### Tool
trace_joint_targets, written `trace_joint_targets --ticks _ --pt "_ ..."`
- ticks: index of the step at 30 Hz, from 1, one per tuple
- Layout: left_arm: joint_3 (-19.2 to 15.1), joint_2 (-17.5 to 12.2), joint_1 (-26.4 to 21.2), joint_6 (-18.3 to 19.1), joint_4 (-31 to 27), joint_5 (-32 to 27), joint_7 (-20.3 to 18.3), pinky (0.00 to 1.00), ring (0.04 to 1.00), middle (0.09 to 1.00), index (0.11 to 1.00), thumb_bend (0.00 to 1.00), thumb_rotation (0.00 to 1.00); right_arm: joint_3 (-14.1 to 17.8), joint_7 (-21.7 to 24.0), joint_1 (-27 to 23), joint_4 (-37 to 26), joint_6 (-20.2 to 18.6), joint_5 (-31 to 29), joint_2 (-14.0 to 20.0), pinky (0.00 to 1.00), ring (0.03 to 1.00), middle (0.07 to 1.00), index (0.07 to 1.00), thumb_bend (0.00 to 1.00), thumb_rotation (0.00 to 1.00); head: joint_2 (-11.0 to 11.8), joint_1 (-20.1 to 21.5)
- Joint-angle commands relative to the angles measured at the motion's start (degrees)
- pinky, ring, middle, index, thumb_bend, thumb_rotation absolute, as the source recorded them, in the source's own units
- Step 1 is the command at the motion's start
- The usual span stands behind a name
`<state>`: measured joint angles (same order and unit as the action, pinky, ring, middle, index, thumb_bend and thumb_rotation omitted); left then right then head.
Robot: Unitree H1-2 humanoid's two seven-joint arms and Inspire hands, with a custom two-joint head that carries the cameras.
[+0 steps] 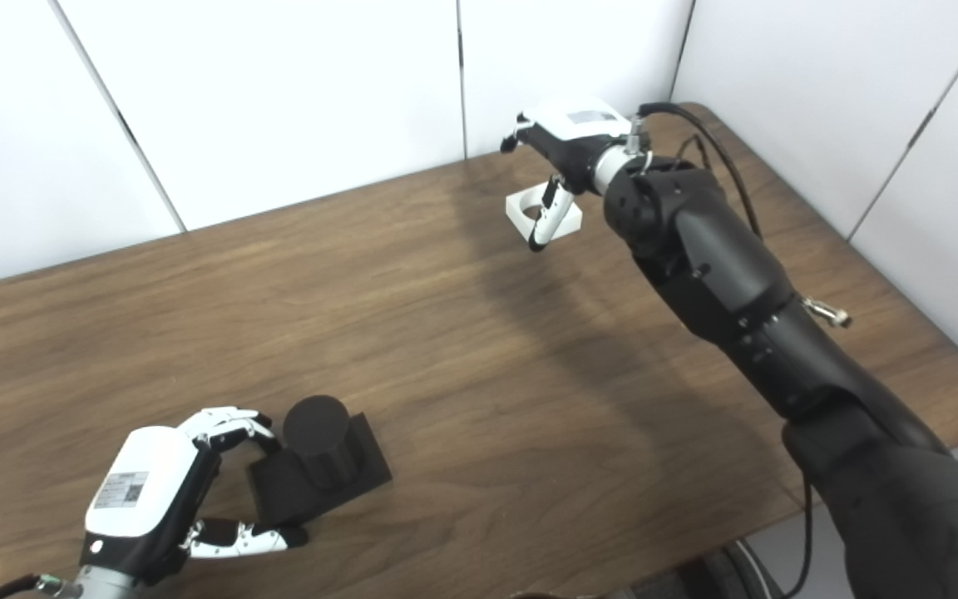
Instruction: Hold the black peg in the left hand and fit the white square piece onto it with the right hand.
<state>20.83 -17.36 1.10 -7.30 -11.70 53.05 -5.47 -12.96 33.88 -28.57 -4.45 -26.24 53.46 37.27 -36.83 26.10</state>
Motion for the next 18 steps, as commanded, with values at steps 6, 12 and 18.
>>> trace_joint_targets --ticks 6,12,18 --pt "0.2 -1.7 0.8 1.3 3.1 2.2 -0.8 0.74 0.776 0.736 0.487 0.52 0.05 -2.8 -1.3 -7.1 5.4 3.7 4.3 2.4 0.96 1.0 0.965 0.825 0.89 0.13 0.2 0.0" --pt "0.4 -1.7 1.0 1.5 3.2 2.2 -0.8 0.75 0.775 0.738 0.487 0.52 0.05 -7.6 1.7 -11.2 11.1 5.7 8.4 3.3 0.97 1.0 0.981 0.838 0.87 0.12 0.5 -0.3" --pt "0.3 -1.7 1.2 1.5 3.2 2.0 -0.5 0.75 0.778 0.742 0.487 0.52 0.05 -9.6 2.3 -13.2 15.8 6.0 9.6 2.7 1.0 1.0 0.986 0.844 0.89 0.09 0.4 -0.5"
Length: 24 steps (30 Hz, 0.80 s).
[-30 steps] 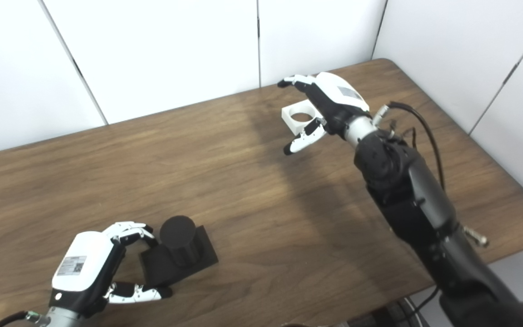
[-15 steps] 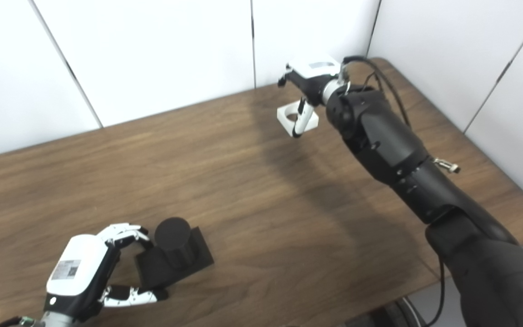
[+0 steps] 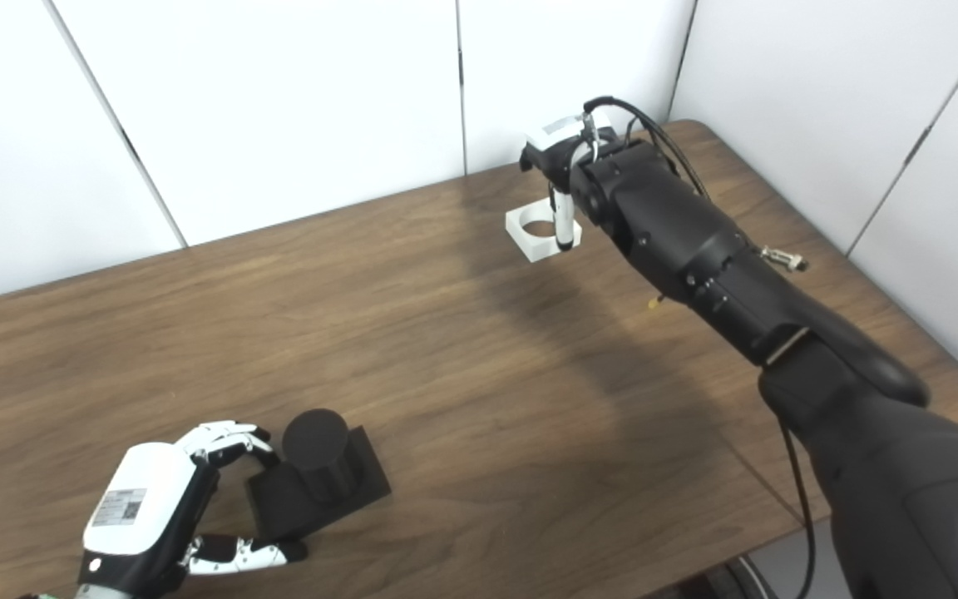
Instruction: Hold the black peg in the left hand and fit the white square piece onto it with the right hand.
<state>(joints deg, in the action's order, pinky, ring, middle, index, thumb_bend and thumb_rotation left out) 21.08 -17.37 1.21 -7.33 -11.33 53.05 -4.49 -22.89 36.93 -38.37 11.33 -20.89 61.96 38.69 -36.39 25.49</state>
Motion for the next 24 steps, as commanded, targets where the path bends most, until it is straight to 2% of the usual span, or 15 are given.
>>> trace_joint_targets --ticks 1,10,24 --pt "0.1 -1.7 1.1 1.5 2.9 2.0 -1.4 0.75 0.778 0.742 0.487 0.52 0.05 0.1 -1.0 -3.6 0.8 0.9 1.2 1.2 0.99 1.0 0.984 0.844 0.89 0.1 0.0 0.0" --pt "0.2 -1.7 1.4 1.7 2.3 2.6 -1.2 0.75 0.767 0.736 0.487 0.52 0.05 -1.7 -1.6 -4.0 4.3 2.3 1.9 1.3 0.97 1.0 0.976 0.845 0.87 0.11 -0.2 -0.5" --pt "-0.3 -1.6 2.0 2.3 0.7 2.0 -2.4 0.76 0.776 0.74 0.487 0.52 0.05 -0.9 -2.6 -3.0 3.8 2.5 -0.1 0.0 0.97 1.0 0.968 0.833 0.85 0.15 -0.8 -0.9"
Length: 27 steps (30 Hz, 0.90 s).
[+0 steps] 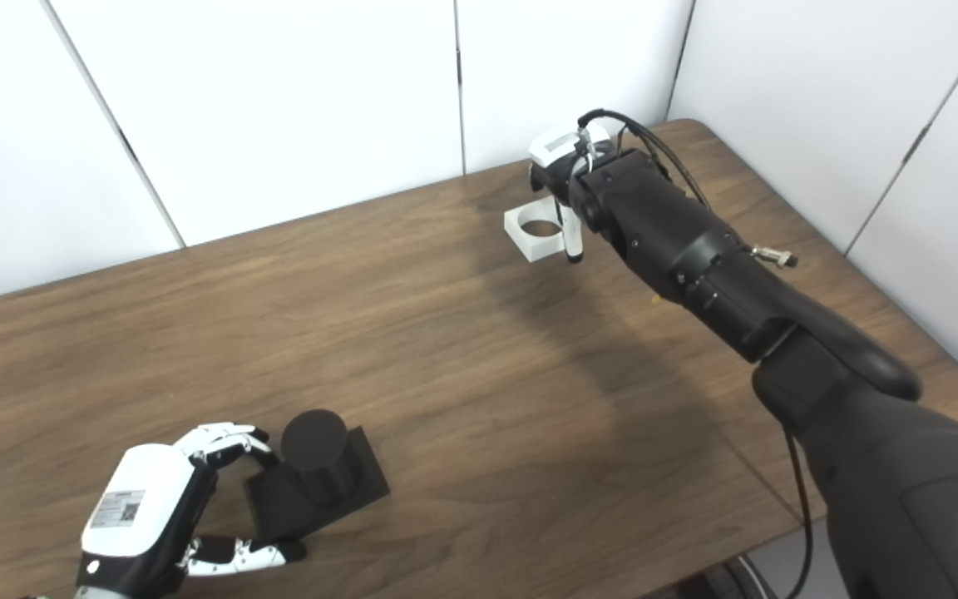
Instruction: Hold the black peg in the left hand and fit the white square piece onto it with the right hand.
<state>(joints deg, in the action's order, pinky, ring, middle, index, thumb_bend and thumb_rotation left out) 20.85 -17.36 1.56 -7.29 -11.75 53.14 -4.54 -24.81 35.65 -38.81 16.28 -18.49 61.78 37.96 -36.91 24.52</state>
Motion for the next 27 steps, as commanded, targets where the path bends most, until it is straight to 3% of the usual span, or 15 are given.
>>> trace_joint_targets --ticks 1,15,27 --pt "-0.1 -1.6 1.6 2.3 1.1 1.9 -2.4 0.76 0.776 0.74 0.487 0.52 0.05 1.0 -1.4 -2.6 -1.2 0.2 0.1 0.7 0.97 1.0 0.968 0.834 0.85 0.15 -0.3 0.1" --pt "-0.4 -1.4 1.8 2.6 0.2 1.9 -3.1 0.75 0.767 0.733 0.487 0.52 0.04 0.6 -3.6 -2.2 -0.1 2.8 -0.4 0.2 0.94 0.977 0.944 0.807 0.83 0.21 -0.6 -0.7" --pt "-0.7 -1.3 1.8 2.7 -0.2 1.5 -3.2 0.75 0.763 0.733 0.487 0.52 0.04 1.3 -3.4 -1.6 0.3 2.3 -0.3 0.5 0.93 0.975 0.942 0.834 0.81 0.21 -0.9 -0.9"
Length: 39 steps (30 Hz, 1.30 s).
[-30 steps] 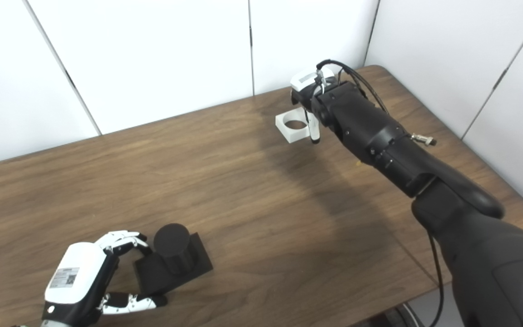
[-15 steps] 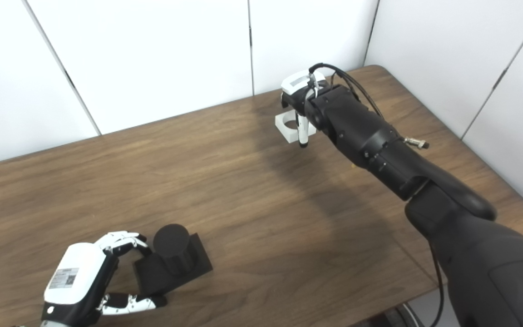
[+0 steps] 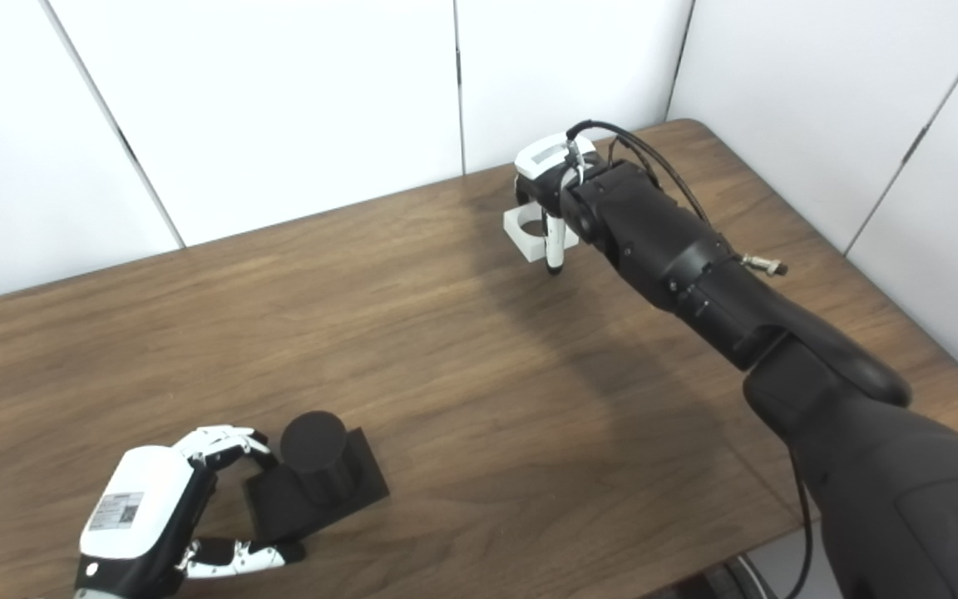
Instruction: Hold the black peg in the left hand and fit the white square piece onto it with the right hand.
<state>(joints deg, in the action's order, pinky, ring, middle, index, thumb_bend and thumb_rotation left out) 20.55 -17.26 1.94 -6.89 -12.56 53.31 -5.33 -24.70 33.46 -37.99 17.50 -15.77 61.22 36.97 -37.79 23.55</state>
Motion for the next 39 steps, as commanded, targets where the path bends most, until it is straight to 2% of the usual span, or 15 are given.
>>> trace_joint_targets --ticks 1,14,22,25,27,32,39 --pt "-0.4 -1.4 1.4 2.3 0.5 1.3 -2.4 0.75 0.762 0.731 0.486 0.52 0.04 1.2 -1.2 -2.4 -0.9 -0.5 0.3 1.6 0.93 0.975 0.942 0.835 0.81 0.21 0.0 -0.1" --pt "-0.8 -1.4 1.4 2.3 0.3 1.3 -2.5 0.73 0.764 0.732 0.486 0.52 0.04 1.4 -1.4 -1.8 -0.9 0.4 -0.2 2.1 0.92 0.964 0.924 0.776 0.79 0.2 -0.2 -0.5" --pt "-1.1 -1.4 1.3 2.5 -0.1 1.4 -3.0 0.74 0.765 0.736 0.486 0.52 0.04 1.5 -3.6 -1.6 -0.3 2.5 -0.8 2.5 0.84 0.907 0.867 0.668 0.73 0.15 -0.3 -0.7" --pt "-1.2 -1.5 1.3 2.7 -0.4 1.3 -3.3 0.75 0.766 0.739 0.487 0.52 0.04 2.4 -5.2 -1.2 -0.1 3.3 -2.3 2.3 0.81 0.885 0.838 0.527 0.56 0.15 -0.5 -0.9" --pt "-1.5 -1.4 1.3 2.6 -0.4 1.1 -3.4 0.75 0.766 0.74 0.487 0.52 0.04 2.8 -6.2 -1.0 0.3 4.0 -3.1 2.2 0.77 0.845 0.786 0.497 0.53 0.14 -0.5 -1.0" --pt "-2.2 -1.2 1.3 3.0 -0.7 0.9 -3.9 0.75 0.763 0.74 0.487 0.52 0.04 2.7 -9.0 -0.5 1.0 5.2 -3.7 2.5 0.71 0.775 0.716 0.485 0.52 0.13 -0.5 -1.1" --pt "-2.8 -1.0 1.3 3.3 -1.0 1.2 -4.7 0.74 0.762 0.744 0.487 0.52 0.04 3.9 -10.9 1.4 -0.1 7.0 -5.5 3.5 0.74 0.804 0.744 0.484 0.52 0.13 -0.8 -1.4"
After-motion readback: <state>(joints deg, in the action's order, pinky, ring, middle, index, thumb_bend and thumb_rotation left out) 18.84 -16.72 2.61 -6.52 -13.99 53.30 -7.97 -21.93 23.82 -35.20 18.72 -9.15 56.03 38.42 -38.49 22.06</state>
